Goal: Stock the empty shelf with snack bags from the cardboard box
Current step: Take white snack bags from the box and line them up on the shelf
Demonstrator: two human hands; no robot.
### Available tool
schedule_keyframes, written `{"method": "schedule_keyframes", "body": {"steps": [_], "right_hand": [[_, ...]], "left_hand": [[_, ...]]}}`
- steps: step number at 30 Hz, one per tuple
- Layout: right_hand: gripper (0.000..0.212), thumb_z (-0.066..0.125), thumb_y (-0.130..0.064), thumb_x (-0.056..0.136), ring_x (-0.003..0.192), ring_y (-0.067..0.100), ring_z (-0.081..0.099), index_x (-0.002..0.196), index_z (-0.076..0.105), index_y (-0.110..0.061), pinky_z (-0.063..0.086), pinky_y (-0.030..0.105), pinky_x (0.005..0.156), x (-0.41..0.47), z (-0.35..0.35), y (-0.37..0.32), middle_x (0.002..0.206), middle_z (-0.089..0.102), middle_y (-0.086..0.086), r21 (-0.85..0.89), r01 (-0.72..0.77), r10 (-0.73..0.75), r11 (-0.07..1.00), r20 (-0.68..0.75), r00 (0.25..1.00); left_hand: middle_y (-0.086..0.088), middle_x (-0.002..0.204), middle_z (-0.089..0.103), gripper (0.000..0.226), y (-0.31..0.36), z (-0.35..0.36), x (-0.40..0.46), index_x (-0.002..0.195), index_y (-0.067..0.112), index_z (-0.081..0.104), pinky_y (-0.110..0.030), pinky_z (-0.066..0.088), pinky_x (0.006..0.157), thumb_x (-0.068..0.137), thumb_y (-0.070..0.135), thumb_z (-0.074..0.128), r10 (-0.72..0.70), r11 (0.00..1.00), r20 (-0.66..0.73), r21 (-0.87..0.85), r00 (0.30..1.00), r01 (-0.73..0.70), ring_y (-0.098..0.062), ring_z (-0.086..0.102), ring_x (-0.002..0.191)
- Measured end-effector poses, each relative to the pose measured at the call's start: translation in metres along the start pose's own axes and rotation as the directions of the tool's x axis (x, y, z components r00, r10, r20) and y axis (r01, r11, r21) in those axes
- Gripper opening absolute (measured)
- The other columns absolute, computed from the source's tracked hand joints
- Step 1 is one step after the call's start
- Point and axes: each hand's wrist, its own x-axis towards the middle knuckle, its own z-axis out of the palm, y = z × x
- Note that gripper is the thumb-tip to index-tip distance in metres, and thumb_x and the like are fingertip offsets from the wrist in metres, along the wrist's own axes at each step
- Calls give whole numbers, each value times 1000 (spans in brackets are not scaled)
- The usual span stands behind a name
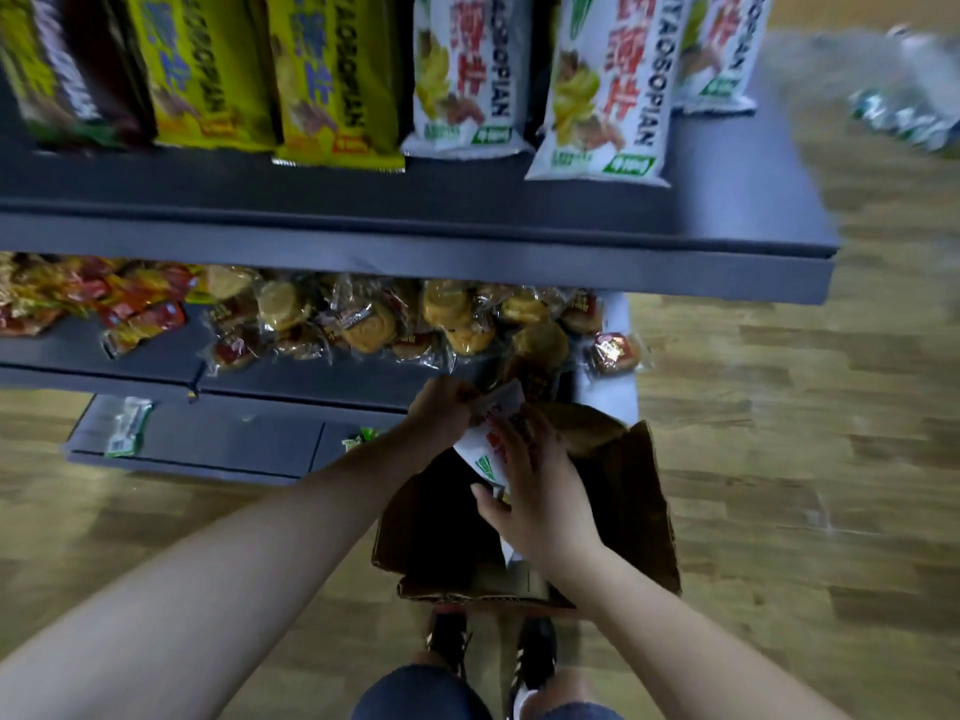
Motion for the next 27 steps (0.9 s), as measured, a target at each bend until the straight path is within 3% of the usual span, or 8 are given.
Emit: {"method": "schedule_keyframes", "body": {"steps": [2, 6, 9, 13, 16, 19, 22, 27], "right_hand": [[72, 67, -44, 73, 113, 34, 55, 133, 41, -13, 57, 37, 75, 3, -12, -6, 132, 48, 19, 5, -14, 15, 1000, -64, 998], [76, 77, -42, 67, 110, 33, 59, 128, 46, -7, 58, 33, 79, 6, -40, -18, 125, 54, 20, 15, -51, 53, 999, -208, 977], [72, 67, -43, 73, 113, 32, 58, 131, 42, -10, 57, 32, 84, 7, -59, -26, 126, 53, 20, 30, -54, 60, 998, -292, 954], [64, 57, -45, 77, 114, 28, 54, 131, 39, -15, 58, 31, 75, 10, -88, -32, 131, 46, 15, 178, -17, 90, 984, -414, 906], [57, 58, -40, 77, 116, 27, 50, 126, 39, -17, 53, 38, 84, 14, -108, -38, 125, 45, 11, 285, 63, 92, 956, -497, 863], [53, 58, -37, 78, 116, 23, 50, 125, 35, -29, 48, 39, 89, 15, -122, -44, 125, 43, 1, 389, 98, 117, 916, -494, 862], [51, 58, -34, 79, 116, 15, 46, 125, 37, -26, 43, 34, 93, 13, -131, -52, 122, 39, -14, 375, 137, 91, 917, -530, 843], [50, 57, -35, 81, 116, 5, 42, 126, 41, -20, 33, 11, 96, 26, -157, -66, 121, 44, 0, 301, 108, 104, 947, -608, 787]], "left_hand": [[-7, 59, 48, 28, 17, -9, -10, 58, 13, 53, -30, 32, 61, 83, 6, 62, 40, 999, 2, -16, 999, -40, -18, 45, 60], [-13, 77, 58, 13, 48, -23, -31, 83, -5, 63, -26, 39, 63, 87, 8, 61, 174, 985, -8, -1, 985, -174, -18, 53, 74], [-3, 73, 59, 8, 71, -36, -47, 84, 3, 64, -14, 38, 54, 88, 9, 61, 283, 958, -35, -30, 958, -284, -12, 53, 70], [-8, 76, 57, 14, 97, -52, -70, 83, -4, 62, -17, 33, 57, 92, 3, 53, 445, 889, -13, -112, 895, -444, -12, 49, 70], [7, 83, 59, 14, 113, -61, -84, 88, 8, 60, -6, 39, 67, 96, 8, 49, 541, 829, -17, -159, 841, -537, 3, 55, 77], [14, 88, 58, 17, 119, -67, -85, 86, 24, 56, -10, 39, 73, 97, 14, 48, 599, 792, -26, -123, 800, -598, 3, 54, 84], [15, 92, 59, 16, 124, -76, -90, 90, 27, 56, -11, 40, 76, 98, 18, 46, 621, 778, -5, -122, 784, -617, 1, 55, 88], [9, 98, 63, 20, 141, -94, -99, 101, 21, 58, -23, 43, 86, 100, 25, 39, 689, 707, -24, -200, 724, -679, -8, 58, 97]]}}
